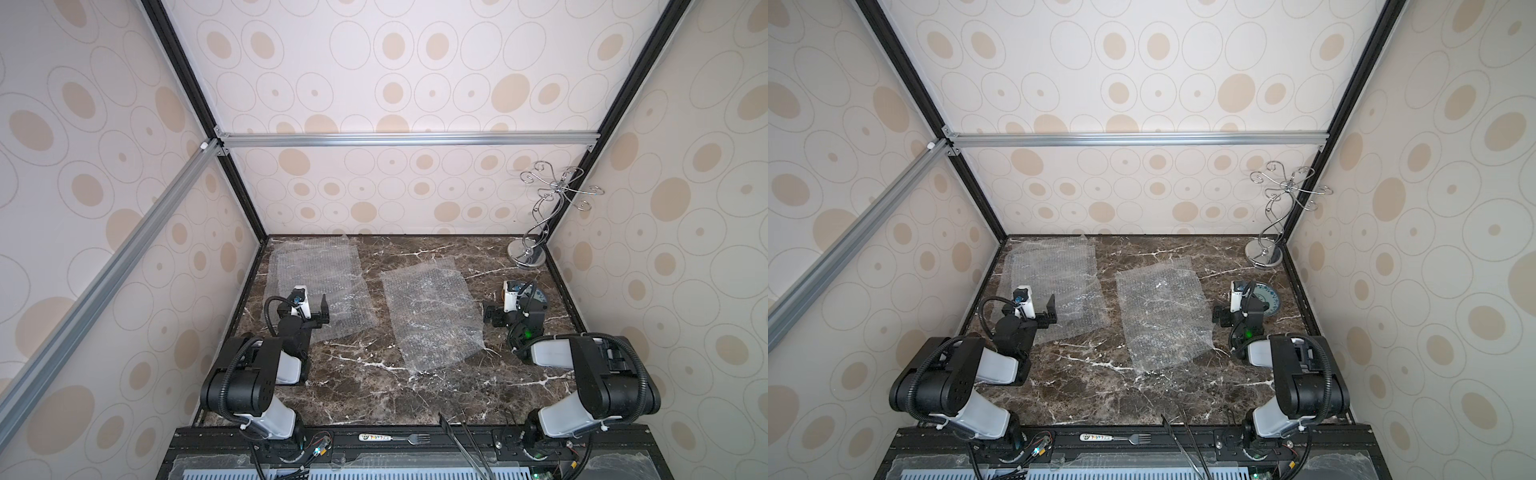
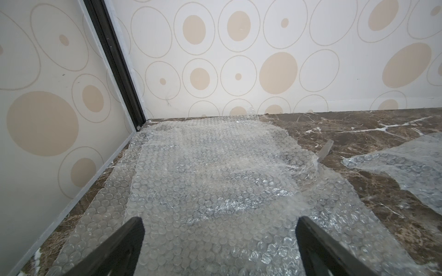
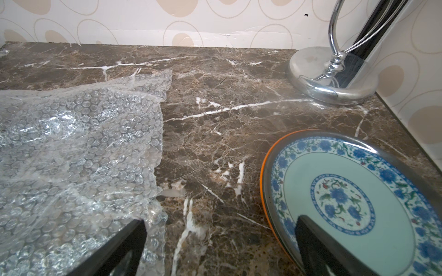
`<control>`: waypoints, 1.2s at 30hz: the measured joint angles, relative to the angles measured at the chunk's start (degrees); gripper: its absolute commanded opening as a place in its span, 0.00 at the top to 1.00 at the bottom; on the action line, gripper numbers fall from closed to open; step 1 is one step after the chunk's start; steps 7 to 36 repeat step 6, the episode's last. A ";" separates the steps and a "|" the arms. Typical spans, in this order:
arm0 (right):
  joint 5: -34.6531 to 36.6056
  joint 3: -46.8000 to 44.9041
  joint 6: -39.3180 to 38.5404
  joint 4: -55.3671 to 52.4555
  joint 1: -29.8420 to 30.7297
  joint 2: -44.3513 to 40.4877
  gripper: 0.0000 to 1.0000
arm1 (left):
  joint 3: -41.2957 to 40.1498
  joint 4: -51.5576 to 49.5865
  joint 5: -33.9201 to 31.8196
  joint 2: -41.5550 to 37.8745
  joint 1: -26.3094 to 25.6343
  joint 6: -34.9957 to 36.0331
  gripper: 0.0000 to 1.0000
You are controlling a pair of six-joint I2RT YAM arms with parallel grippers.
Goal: Unpack dinner plates from bubble wrap
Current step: Reset both arms
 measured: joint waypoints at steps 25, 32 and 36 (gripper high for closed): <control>0.00 0.09 0.00 -0.09 0.00 0.00 0.00 | 0.02 -0.04 0.00 0.17 0.00 0.00 0.00; 0.00 0.09 0.00 -0.09 0.00 0.00 0.00 | 0.02 -0.04 0.00 0.17 0.00 0.00 0.00; 0.00 0.09 0.00 -0.09 0.00 0.00 0.00 | 0.02 -0.04 0.00 0.17 0.00 0.00 0.00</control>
